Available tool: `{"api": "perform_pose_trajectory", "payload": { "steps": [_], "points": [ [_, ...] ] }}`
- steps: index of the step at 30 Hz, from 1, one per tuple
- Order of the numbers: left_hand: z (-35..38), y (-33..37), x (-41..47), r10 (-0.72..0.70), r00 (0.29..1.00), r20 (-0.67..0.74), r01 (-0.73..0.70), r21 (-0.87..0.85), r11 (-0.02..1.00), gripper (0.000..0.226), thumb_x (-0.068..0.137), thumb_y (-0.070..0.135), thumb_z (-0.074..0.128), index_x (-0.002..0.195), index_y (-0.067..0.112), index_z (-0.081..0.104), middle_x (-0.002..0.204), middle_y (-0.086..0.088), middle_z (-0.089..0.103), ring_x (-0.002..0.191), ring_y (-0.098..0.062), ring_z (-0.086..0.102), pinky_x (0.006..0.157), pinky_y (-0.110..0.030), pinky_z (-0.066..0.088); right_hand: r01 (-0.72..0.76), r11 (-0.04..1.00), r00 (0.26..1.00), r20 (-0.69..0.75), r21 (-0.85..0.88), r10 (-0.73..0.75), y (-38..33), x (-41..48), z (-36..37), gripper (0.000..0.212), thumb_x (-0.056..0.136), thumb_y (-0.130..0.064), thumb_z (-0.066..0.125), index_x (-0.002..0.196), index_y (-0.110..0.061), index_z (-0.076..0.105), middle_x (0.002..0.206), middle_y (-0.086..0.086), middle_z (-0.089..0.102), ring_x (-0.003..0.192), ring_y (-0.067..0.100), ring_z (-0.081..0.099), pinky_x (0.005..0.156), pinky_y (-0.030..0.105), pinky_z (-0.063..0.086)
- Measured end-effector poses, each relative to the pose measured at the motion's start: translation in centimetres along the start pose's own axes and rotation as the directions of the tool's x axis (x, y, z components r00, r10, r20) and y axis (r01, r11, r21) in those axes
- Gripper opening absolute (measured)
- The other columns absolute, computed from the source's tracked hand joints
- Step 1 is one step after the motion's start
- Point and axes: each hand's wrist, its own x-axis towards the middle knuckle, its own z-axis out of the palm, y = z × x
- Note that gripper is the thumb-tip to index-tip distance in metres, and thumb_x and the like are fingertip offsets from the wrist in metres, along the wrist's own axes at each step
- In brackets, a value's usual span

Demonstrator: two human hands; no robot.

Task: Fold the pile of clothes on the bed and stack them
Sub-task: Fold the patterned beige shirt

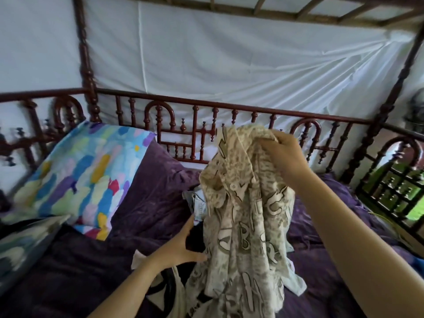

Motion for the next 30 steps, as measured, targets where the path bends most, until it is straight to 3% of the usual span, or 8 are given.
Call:
{"api": "perform_pose_trajectory", "payload": {
  "steps": [3, 5, 7, 11, 13, 18, 25, 30],
  "points": [
    [0.0, 1.1, 2.5, 0.008, 0.985, -0.170, -0.060, -0.303, 0.951, 0.130, 0.036, 0.067, 0.083, 0.143, 0.025, 0.021, 0.122, 0.003, 0.058, 0.104, 0.000, 0.060, 0.084, -0.013, 0.045, 0.025, 1.000, 1.000, 0.011, 0.014, -0.025, -1.3, 1.3, -0.7, 0.033, 0.088, -0.012, 0.060, 0.057, -0.022, 0.068, 0.059, 0.007, 0.050, 0.059, 0.020, 0.044, 0.057, 0.024, 0.037],
    [-0.8, 2.9, 4.1, -0.001, 0.954, -0.301, -0.103, -0.330, 0.938, 0.087, 0.072, 0.041, 0.076, 0.142, 0.017, 0.031, 0.103, 0.008, 0.061, 0.087, 0.000, 0.061, 0.074, -0.012, 0.046, 0.000, 0.999, 1.000, 0.020, 0.044, -0.001, -1.3, 1.7, -1.6, 0.033, 0.089, -0.015, 0.058, 0.061, -0.026, 0.072, 0.073, 0.013, 0.055, 0.069, 0.026, 0.050, 0.068, 0.034, 0.044],
    [-1.3, 4.8, 5.0, 0.001, 0.944, -0.329, -0.104, -0.296, 0.949, 0.062, 0.090, 0.028, 0.059, 0.143, 0.021, 0.029, 0.115, 0.006, 0.056, 0.098, -0.005, 0.055, 0.084, -0.021, 0.040, -0.049, 0.994, 0.999, 0.014, 0.101, 0.048, -0.9, 1.7, -2.7, 0.030, 0.092, -0.012, 0.054, 0.067, -0.020, 0.070, 0.065, 0.007, 0.063, 0.062, 0.023, 0.060, 0.066, 0.032, 0.051],
    [-0.6, 6.9, 6.4, 0.029, 0.989, -0.147, -0.076, -0.325, 0.943, 0.058, 0.093, 0.035, 0.051, 0.145, 0.028, 0.027, 0.140, 0.011, 0.033, 0.135, -0.012, 0.031, 0.099, -0.026, 0.031, -0.082, 0.977, 0.995, 0.070, 0.197, 0.070, 0.0, 0.7, -4.5, 0.029, 0.092, -0.005, 0.049, 0.072, -0.010, 0.070, 0.067, 0.006, 0.066, 0.060, 0.018, 0.064, 0.064, 0.029, 0.055],
    [0.2, 7.0, 7.2, 0.015, 1.000, -0.008, -0.017, -0.388, 0.922, 0.051, 0.088, 0.048, 0.056, 0.133, 0.029, 0.043, 0.132, 0.020, 0.041, 0.129, -0.007, 0.037, 0.104, -0.028, 0.031, -0.105, 0.962, 0.994, 0.069, 0.254, 0.091, 0.1, 0.2, -5.3, 0.043, 0.093, -0.005, 0.047, 0.060, -0.015, 0.073, 0.063, 0.002, 0.068, 0.058, 0.014, 0.066, 0.061, 0.025, 0.055],
    [2.0, 6.5, 8.7, 0.021, 0.989, 0.148, 0.046, -0.434, 0.900, 0.046, 0.084, 0.030, 0.065, 0.115, -0.003, 0.058, 0.122, -0.018, 0.061, 0.110, -0.030, 0.059, 0.096, -0.036, 0.044, -0.143, 0.935, 0.989, 0.074, 0.325, 0.125, 0.2, -1.0, -7.2, 0.056, 0.094, -0.005, 0.041, 0.047, -0.016, 0.070, 0.051, -0.002, 0.065, 0.048, 0.009, 0.064, 0.053, 0.019, 0.054],
    [-2.3, 6.6, 6.3, 0.066, 0.963, -0.261, -0.187, -0.473, 0.861, 0.017, 0.068, 0.009, 0.075, 0.060, 0.016, 0.062, 0.059, -0.001, 0.060, 0.057, -0.016, 0.055, 0.053, -0.020, 0.044, -0.117, 0.990, 0.988, -0.107, -0.079, 0.109, 3.2, -2.2, -11.0, 0.018, 0.082, 0.001, 0.063, 0.079, -0.016, 0.067, 0.062, -0.005, 0.067, 0.058, 0.007, 0.063, 0.061, 0.020, 0.052],
    [-6.0, 6.4, 3.9, -0.031, 0.922, -0.386, -0.120, -0.361, 0.925, 0.049, 0.071, -0.018, 0.064, 0.110, 0.010, 0.054, 0.090, -0.012, 0.063, 0.079, -0.025, 0.061, 0.072, -0.034, 0.050, -0.256, 0.943, 0.967, -0.039, -0.212, 0.254, 6.1, -3.1, -11.0, 0.027, 0.076, 0.019, 0.061, 0.068, -0.006, 0.054, 0.048, -0.006, 0.055, 0.042, -0.001, 0.054, 0.043, 0.009, 0.041]
  ]
}}
